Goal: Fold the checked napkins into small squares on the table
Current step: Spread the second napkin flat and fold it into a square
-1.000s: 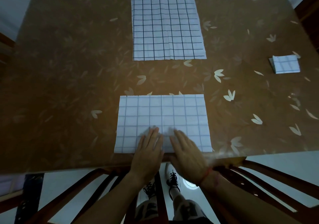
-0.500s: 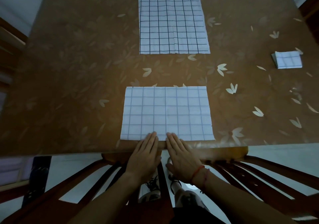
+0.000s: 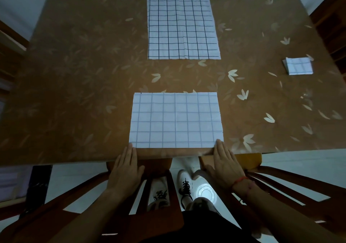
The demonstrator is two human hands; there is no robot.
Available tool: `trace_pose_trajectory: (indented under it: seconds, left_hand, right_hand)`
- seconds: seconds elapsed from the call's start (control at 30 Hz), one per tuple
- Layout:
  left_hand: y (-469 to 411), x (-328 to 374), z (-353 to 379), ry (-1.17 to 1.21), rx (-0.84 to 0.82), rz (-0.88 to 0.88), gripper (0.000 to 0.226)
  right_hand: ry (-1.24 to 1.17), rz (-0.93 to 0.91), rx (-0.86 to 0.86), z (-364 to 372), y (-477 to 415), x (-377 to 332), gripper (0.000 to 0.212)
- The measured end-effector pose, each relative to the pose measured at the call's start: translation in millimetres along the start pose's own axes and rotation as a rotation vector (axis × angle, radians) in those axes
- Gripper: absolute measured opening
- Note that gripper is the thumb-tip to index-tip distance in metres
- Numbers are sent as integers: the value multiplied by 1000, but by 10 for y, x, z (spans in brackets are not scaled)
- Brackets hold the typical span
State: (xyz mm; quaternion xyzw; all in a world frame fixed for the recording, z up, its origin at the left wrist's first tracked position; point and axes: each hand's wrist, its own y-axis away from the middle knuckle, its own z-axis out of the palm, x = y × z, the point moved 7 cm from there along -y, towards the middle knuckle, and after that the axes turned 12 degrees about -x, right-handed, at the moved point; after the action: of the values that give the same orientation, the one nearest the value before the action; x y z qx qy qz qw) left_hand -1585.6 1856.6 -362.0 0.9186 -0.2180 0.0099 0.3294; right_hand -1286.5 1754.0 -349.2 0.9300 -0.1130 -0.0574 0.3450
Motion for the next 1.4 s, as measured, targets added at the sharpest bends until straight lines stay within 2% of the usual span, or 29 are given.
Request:
trace_pose_trajectory:
  seconds: [0.13, 0.27, 0.4, 0.5, 0.6, 0.67, 0.87, 1.1, 1.23, 1.4]
  left_hand:
    - [22, 93, -157, 0, 51, -20, 74]
    - [-50, 412, -366, 41, 150, 104, 53]
    - [-199, 776, -429, 51, 128, 213, 50]
    - [-271, 943, -383, 45, 77, 261, 52]
    - [-295, 977, -352, 29, 23, 243, 72]
    - [-306, 974, -340, 44, 10, 236, 75]
    - [-325, 951, -322, 65, 7, 214, 59]
    - [-331, 931, -299, 113, 48, 221, 47]
    - [-311, 937, -296, 111, 78, 218, 55]
    - [-324, 946, -315, 138, 136, 188, 55]
  right_hand:
    - [-130, 20, 3, -90, 0, -9, 82]
    - [-423, 107, 141, -355, -20, 203, 46]
    - [-740, 264, 136, -499, -119, 441, 30]
    - [-911, 366, 79, -572, -168, 542, 30]
    - [-967, 418, 24, -568, -284, 630, 30]
    - [-1036, 445, -2, -570, -346, 663, 32]
    - [-1220, 427, -57, -522, -443, 653, 28]
    - [-1198, 376, -31, -614, -557, 581, 29]
    - [-1195, 362, 49, -740, -661, 613, 37]
    - [-1292, 358, 98, -779, -675, 609, 26]
